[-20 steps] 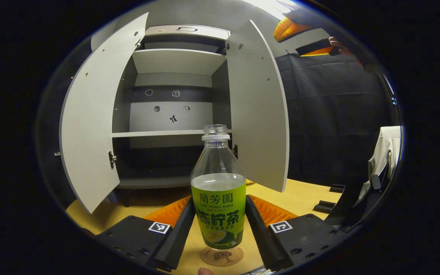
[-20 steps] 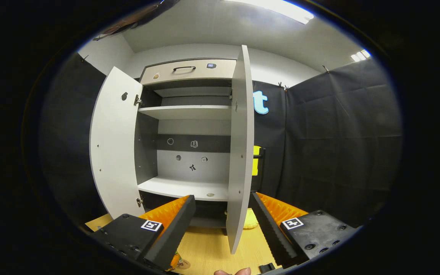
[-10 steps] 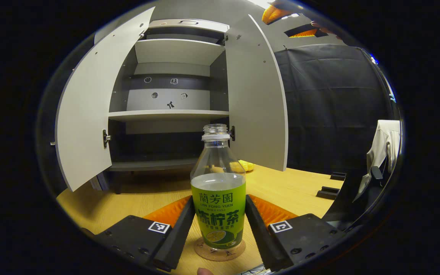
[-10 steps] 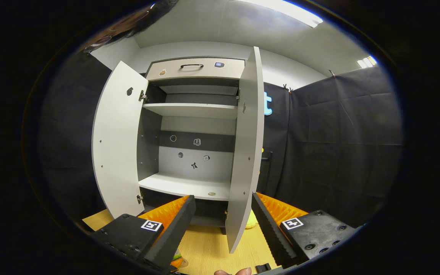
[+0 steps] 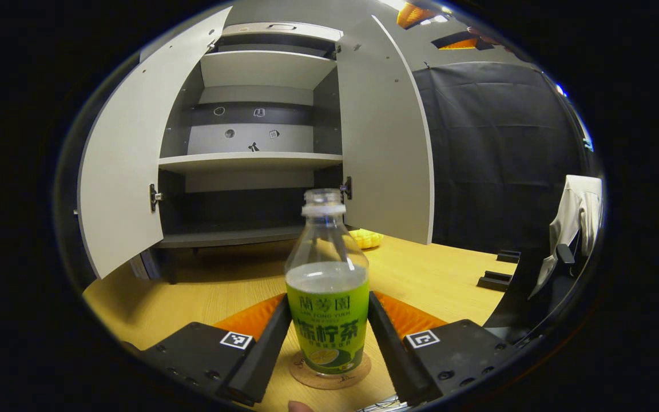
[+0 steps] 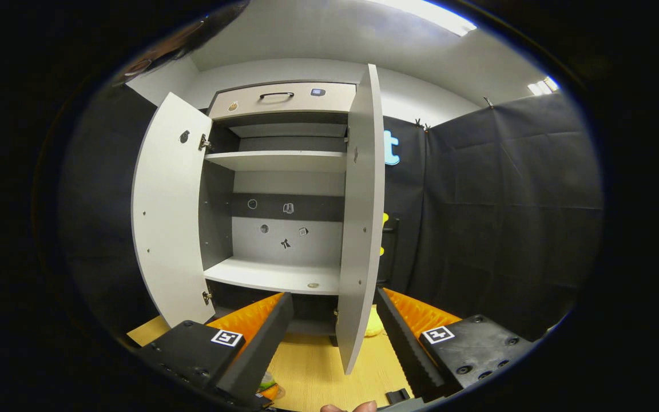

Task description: Grasp the bottle in the cabinet with the left hand and place it on the coaster, then close the right door with the right hand and the left door with the left hand.

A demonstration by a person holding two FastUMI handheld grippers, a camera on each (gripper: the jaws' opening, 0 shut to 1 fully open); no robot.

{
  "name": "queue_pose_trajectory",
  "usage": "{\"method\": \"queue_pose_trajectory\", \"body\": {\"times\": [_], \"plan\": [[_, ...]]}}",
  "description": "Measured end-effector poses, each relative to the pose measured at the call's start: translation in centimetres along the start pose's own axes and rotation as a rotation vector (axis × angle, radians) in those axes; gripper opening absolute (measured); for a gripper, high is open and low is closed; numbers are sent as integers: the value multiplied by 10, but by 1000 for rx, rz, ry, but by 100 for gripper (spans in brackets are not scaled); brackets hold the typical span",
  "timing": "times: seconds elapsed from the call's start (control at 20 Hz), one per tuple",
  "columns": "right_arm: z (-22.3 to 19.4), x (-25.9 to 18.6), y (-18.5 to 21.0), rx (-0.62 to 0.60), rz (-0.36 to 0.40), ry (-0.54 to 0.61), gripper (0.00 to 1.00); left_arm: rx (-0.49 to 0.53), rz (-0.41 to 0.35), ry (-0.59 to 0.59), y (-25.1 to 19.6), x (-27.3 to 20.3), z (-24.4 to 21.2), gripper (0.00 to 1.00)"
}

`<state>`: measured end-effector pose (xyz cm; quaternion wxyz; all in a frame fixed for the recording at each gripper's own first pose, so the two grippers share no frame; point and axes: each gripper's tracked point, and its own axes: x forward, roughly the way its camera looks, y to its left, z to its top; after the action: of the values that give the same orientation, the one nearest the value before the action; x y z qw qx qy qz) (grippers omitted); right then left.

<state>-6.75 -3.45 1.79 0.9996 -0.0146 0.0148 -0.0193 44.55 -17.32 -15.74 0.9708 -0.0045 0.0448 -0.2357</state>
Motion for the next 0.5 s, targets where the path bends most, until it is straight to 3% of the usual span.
{"method": "queue_pose_trajectory", "body": {"times": [0.2, 0.5], "plan": [[1, -1, 0, 10, -1, -3, 98, -11, 15, 38, 3, -3, -8, 98], [1, -1, 4, 10, 6, -6, 98, -25, 7, 102, 4, -18, -28, 99]]}}
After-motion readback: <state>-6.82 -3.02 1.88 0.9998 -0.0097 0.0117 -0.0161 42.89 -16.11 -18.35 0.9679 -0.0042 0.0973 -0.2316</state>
